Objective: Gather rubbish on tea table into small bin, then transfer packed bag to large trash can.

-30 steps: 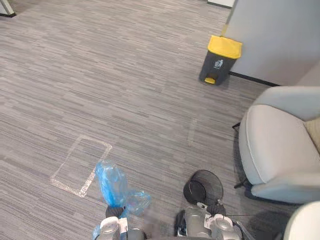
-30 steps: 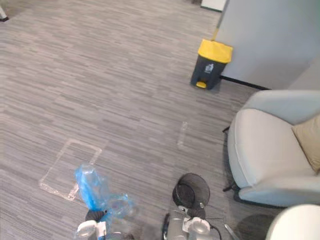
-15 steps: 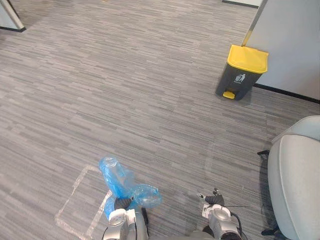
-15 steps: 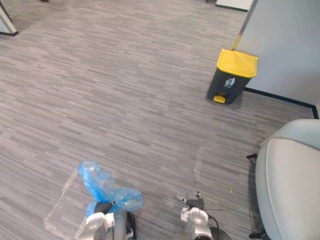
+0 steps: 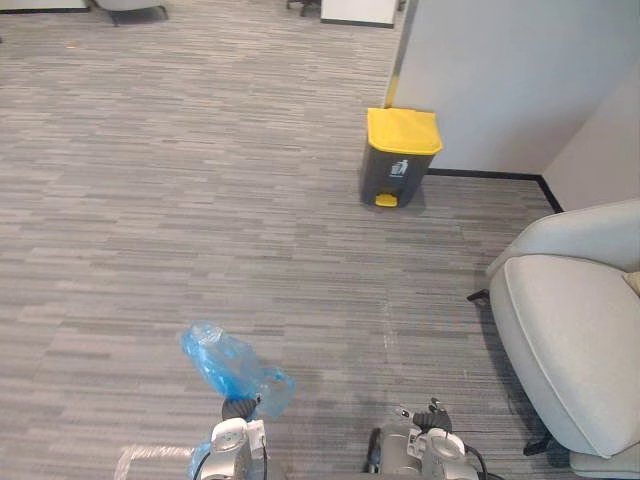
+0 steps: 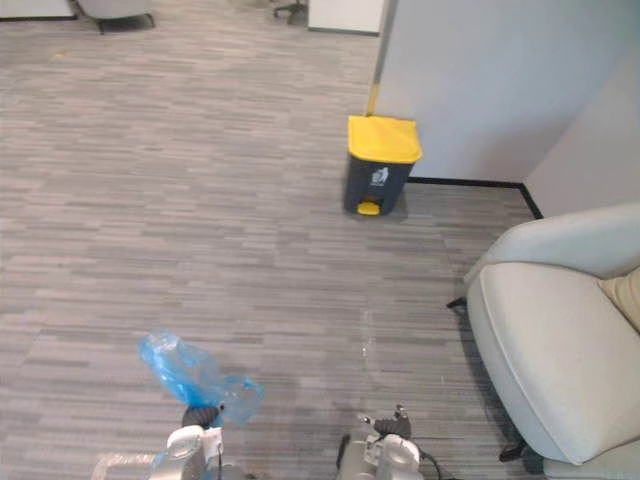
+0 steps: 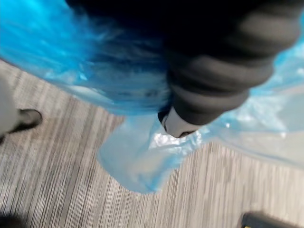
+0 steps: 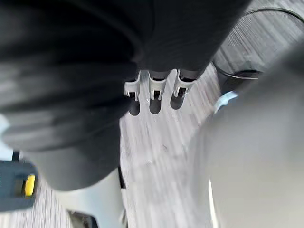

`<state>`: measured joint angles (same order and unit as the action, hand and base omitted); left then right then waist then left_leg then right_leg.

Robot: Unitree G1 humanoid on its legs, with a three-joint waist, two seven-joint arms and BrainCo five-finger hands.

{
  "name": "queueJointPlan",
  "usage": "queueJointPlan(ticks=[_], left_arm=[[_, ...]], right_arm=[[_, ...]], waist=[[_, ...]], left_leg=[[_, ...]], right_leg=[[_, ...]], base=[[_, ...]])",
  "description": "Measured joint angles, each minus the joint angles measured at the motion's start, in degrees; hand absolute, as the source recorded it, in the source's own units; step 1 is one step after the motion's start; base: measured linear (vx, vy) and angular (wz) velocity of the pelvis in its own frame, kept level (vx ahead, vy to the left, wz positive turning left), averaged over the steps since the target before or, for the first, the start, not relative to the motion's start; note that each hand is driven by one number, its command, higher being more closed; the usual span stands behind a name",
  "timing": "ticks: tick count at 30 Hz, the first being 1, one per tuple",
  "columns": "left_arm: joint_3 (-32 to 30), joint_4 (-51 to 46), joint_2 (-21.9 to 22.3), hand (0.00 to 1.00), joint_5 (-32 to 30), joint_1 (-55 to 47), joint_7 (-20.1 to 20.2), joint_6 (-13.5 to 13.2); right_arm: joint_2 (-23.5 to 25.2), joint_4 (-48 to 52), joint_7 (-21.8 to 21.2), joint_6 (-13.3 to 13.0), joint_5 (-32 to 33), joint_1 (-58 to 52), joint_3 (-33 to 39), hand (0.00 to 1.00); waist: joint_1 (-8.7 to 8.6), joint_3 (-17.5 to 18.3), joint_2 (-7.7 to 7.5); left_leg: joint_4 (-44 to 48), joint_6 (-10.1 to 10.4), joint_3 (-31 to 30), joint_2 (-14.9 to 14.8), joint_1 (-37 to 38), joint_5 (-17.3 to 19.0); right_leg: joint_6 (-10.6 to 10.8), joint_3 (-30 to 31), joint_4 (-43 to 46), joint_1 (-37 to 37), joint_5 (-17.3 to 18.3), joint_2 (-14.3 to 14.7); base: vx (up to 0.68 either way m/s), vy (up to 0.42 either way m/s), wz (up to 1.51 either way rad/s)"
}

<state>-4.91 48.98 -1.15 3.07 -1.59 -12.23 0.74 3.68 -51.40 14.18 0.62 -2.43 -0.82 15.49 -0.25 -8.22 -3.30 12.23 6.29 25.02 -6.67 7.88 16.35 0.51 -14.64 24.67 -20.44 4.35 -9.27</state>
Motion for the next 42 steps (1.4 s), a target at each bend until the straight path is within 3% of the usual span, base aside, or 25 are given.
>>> queueJointPlan(ticks=[1,2,4,6,7,9,11,13,15,16,18,21,23,25,27,28,30,31,32,33,35,38,39,41,42], left_arm=[[-0.25,1.97,1.12,1.0,-0.03,0.87,-0.02,0.21],[-0.23,2.21,1.65,1.0,-0.06,0.67,0.02,0.15],[-0.25,2.16,2.59,1.0,-0.12,1.32,0.03,0.11],[-0.32,0.93,3.3,1.0,-0.18,1.47,0.13,0.08],[-0.39,0.06,3.73,1.0,-0.16,1.14,0.15,0.06],[-0.35,-1.87,4.07,1.0,-0.09,0.02,0.24,-0.09],[-0.38,-2.93,4.08,1.0,-0.1,-0.45,0.24,-0.09],[-1.16,-3.19,4.11,1.0,-0.15,-0.52,0.22,-0.06],[-1.4,-3.21,4.18,1.0,-0.29,-0.8,0.17,-0.05],[-1.38,-3.12,4.18,1.0,-0.65,-0.93,0.13,-0.09],[-1.56,-2.24,3.22,1.0,-0.84,-0.76,-0.01,0.01],[-1.68,-2.04,3.17,1.0,-1.08,-0.96,-0.04,0.06],[-0.42,-1.95,2.73,1.0,-1.34,-1.31,-0.08,0.21],[-0.22,-1.08,2.66,1.0,-1.37,-1.07,-0.11,0.19],[-0.23,-0.84,2.66,1.0,-1.37,-1.06,-0.11,0.21],[-0.29,-0.47,2.66,1.0,-1.37,-0.8,-0.11,0.18],[-0.67,1.2,2.84,1.0,-1.38,-0.5,-0.08,0.14],[-0.71,1.41,2.92,1.0,-1.38,-0.51,-0.08,0.15],[-0.75,1.37,2.88,1.0,-1.38,-0.62,-0.07,0.08],[-1.13,2.55,3.54,1.0,-1.5,0.11,-0.05,0.12],[-1.34,3.1,4.61,1.0,-1.84,0.0,0.07,0.06],[-1.53,3.46,4.24,1.0,-1.87,0.35,0.06,0.08],[-1.19,3.41,4.2,1.0,-1.88,0.79,0.18,0.08],[-1.54,3.2,4.19,1.0,-1.87,0.48,0.15,0.06],[-1.46,2.07,4.21,1.0,-1.87,0.13,0.17,0.08]], right_arm=[[-1.06,-1.37,-0.16,-0.14,-0.02,1.35,1.27,0.0],[-1.66,-1.81,-0.15,-0.06,-0.02,1.9,2.37,0.0],[-1.72,-1.85,-0.12,-0.03,0.0,1.9,3.62,0.0],[-1.46,-1.68,-0.12,0.07,0.03,1.22,3.82,0.0],[-1.39,-1.69,-0.07,0.23,0.06,0.79,3.05,0.0],[-0.95,-1.66,0.03,0.38,0.17,0.99,1.56,0.0],[-0.64,-1.66,0.05,0.49,0.2,1.01,1.27,0.0],[-0.04,-1.55,0.29,0.6,0.25,1.2,1.64,0.0],[0.67,-1.27,0.44,0.56,0.24,0.79,2.47,0.0],[0.15,-1.44,0.46,0.48,0.23,0.69,2.52,0.0],[0.45,-2.88,0.19,0.61,0.13,0.8,1.87,0.0],[0.58,-3.12,0.25,0.92,-0.08,0.67,1.87,0.0],[0.17,-2.36,0.08,0.88,-0.25,0.64,1.16,0.0],[0.18,-1.27,0.01,0.78,-1.13,-0.04,1.16,0.0],[0.18,-1.08,-0.09,0.41,-1.6,0.06,1.18,0.0],[0.08,-1.03,-0.09,0.22,-1.67,0.33,1.29,0.0],[0.08,-1.1,-0.13,0.14,-1.84,0.98,1.26,0.0],[0.08,-1.06,-0.13,0.14,-1.88,0.98,1.31,0.0],[0.09,-1.32,-0.14,0.14,-1.99,0.72,1.24,0.0],[-0.75,-1.48,-0.27,0.37,-2.05,1.26,1.76,0.0],[-1.54,-2.05,-0.12,0.35,-2.06,1.86,3.03,0.0],[-1.48,-2.02,-0.05,0.43,-1.92,1.66,4.11,0.0],[-1.46,-2.02,-0.04,0.5,-1.86,0.85,3.92,0.0],[-1.33,-2.17,0.03,0.66,-1.66,0.53,2.65,0.0],[-1.23,-2.67,0.06,0.73,-1.43,0.09,2.28,0.0]], waist=[[-0.17,-0.24,1.69],[0.08,0.39,3.12],[-0.27,-0.06,4.39],[-0.66,-0.16,4.58],[-0.13,-0.46,4.27],[0.74,-0.77,3.72],[1.05,-0.77,3.34],[2.12,-1.3,3.1],[2.7,-0.98,2.97],[2.79,-0.38,3.83],[2.65,0.71,1.31],[3.44,0.76,0.78],[2.33,0.27,1.46],[1.99,-0.01,1.84],[1.96,-0.02,1.86],[1.89,-0.09,1.92],[0.53,-0.16,1.81],[0.23,-0.19,1.75],[0.21,0.04,0.9],[0.53,-0.56,2.62],[0.68,-0.33,4.31],[-0.33,-0.24,5.05],[-0.26,-0.44,4.77],[0.39,-0.73,4.1],[0.73,-0.71,3.67]], left_leg=[[-1.21,1.39,-2.58,-1.13,2.18,0.04],[-0.81,2.11,-4.57,-2.22,2.26,-0.67],[3.72,2.27,-7.15,-4.16,1.67,-1.31],[20.89,1.82,-12.01,-7.62,-4.35,-5.74],[29.96,1.74,-13.68,-9.18,-7.52,-10.29],[43.14,0.99,-14.2,-10.76,-15.41,-5.68],[40.08,-0.14,-11.9,-10.41,-20.67,-3.03],[29.26,-0.77,-9.93,-8.66,-23.23,-2.15],[11.64,-1.44,-12.76,-4.14,-23.57,-5.73],[8.08,-1.79,-15.74,-2.32,-23.59,-11.57],[9.13,-3.21,-14.17,0.29,-22.98,-8.78],[8.81,-4.79,-8.88,1.57,-17.42,-4.46],[7.42,-5.7,-7.92,2.21,-12.48,-2.27],[4.11,-5.93,-8.29,2.4,-5.74,-1.58],[1.97,-5.93,-8.51,2.37,-3.04,-1.58],[0.44,-5.93,-8.73,2.25,-1.16,-1.59],[-1.85,-5.71,-10.2,1.96,2.59,-1.46],[-2.32,-5.01,-10.64,1.96,3.45,-1.05],[-2.92,-3.09,-11.87,2.73,4.58,0.17],[-3.4,-1.87,-13.15,1.47,6.24,1.12],[-1.69,-1.98,-14.47,-0.01,6.11,0.9],[12.02,-1.12,-17.87,-3.67,0.8,0.19],[24.03,1.31,-19.91,-5.89,-4.42,-3.04],[36.23,1.23,-18.97,-7.93,-10.35,-2.08],[36.85,0.97,-17.11,-7.79,-12.68,-0.84]], right_leg=[[-3.14,-0.43,2.58,0.61,0.69,1.25],[-3.52,-0.68,3.22,0.72,3.18,2.13],[-3.83,-2.21,3.64,2.88,6.01,3.03],[-3.95,-3.69,0.04,9.42,7.65,4.83],[-4.19,-3.38,-2.67,13.08,8.21,5.64],[-4.58,-2.09,-6.45,18.8,9.46,6.68],[-3.97,-0.52,-9.38,21.74,9.4,6.85],[-3.7,1.75,-11.37,24.56,9.24,6.45],[-1.61,3.71,-13.62,27.31,9.59,5.56],[0.29,5.39,-14.01,27.45,10.62,5.76],[1.83,7.85,-13.63,27.76,11.64,2.72],[4.44,12.37,0.94,22.79,9.9,-0.71],[8.12,14.18,21.59,13.8,4.95,-1.95],[6.8,12.33,32.18,7.26,6.81,-1.11],[5.89,10.73,31.74,4.44,8.14,-0.39],[4.69,9.31,29.19,2.84,9.29,0.07],[2.97,6.63,14.6,1.27,8.76,1.57],[2.42,6.33,10.06,1.3,7.36,1.84],[1.16,6.79,1.19,2.42,1.49,2.44],[-0.96,6.14,3.44,2.76,2.42,3.46],[-1.58,5.69,5.41,2.44,6.68,4.75],[-2.81,2.61,3.77,6.41,9.52,6.35],[-3.4,1.61,0.46,10.71,9.91,7.52],[-3.91,1.46,-4.28,16.7,10.08,8.81],[-4.16,1.59,-6.18,19.07,9.88,8.8]], base=[[0.49,-0.15,-0.03],[0.52,-0.157,-0.08],[0.48,-0.203,0.16],[0.5,-0.246,0.23],[0.45,-0.147,-0.19],[0.4,-0.052,-0.39],[0.35,0.028,-0.48],[0.38,0.102,-0.65],[0.43,0.227,-0.67],[0.38,0.265,-0.68],[0.34,0.205,-0.38],[0.46,0.278,-0.67],[0.41,0.223,-0.19],[0.43,0.085,0.19],[0.35,0.001,0.13],[0.39,-0.07,0.25],[0.43,-0.143,0.49],[0.41,-0.202,0.57],[0.42,-0.203,0.32],[0.41,-0.187,0.17],[0.39,-0.201,0.05],[0.38,-0.246,0.32],[0.36,-0.228,0.42],[0.41,-0.152,0.09],[0.4,-0.08,-0.2]])
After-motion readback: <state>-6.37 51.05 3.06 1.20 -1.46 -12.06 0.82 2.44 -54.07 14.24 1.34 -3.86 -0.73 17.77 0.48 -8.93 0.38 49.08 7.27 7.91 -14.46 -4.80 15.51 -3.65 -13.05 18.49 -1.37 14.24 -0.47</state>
